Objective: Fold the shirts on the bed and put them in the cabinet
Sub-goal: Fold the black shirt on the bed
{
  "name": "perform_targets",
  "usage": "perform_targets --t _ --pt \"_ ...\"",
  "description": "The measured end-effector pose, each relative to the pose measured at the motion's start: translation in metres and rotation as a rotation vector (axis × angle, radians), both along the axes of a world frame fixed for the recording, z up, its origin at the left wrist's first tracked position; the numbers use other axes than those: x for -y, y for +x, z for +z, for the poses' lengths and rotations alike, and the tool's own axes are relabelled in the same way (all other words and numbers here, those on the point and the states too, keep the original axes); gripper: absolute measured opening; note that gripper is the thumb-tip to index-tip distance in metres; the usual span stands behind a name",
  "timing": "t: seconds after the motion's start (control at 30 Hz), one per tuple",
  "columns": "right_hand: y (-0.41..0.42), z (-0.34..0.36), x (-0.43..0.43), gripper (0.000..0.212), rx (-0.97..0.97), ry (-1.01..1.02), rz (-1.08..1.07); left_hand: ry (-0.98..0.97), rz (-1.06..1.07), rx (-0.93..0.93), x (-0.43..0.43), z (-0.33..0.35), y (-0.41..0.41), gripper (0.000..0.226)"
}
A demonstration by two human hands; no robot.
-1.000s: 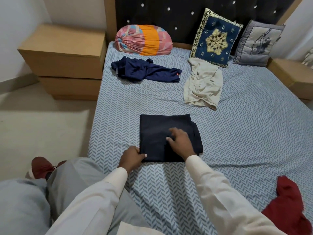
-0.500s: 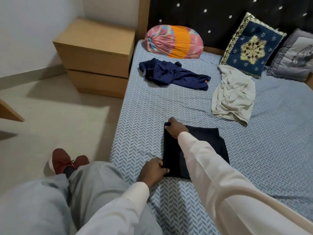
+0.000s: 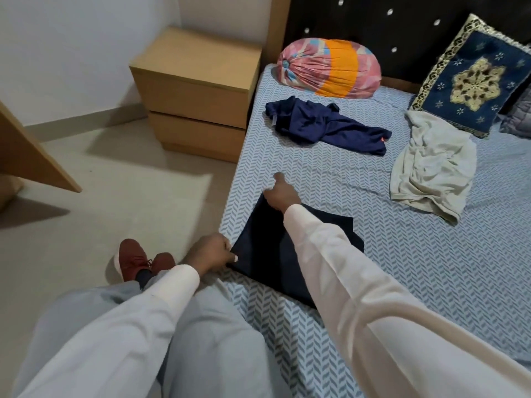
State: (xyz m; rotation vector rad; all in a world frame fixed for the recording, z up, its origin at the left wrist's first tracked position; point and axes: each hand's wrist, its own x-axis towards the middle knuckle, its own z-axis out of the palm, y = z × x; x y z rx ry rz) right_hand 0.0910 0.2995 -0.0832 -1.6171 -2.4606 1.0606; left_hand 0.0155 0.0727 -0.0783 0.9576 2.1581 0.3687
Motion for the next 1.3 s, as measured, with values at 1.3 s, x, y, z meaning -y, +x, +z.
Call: perform_targets --t 1.3 --pt "0.198 -0.002 -0.091 0.027 0.142 -0.246 0.069 -0.208 -0.642 -0.619 -0.067 -0.009 0.249 0.025"
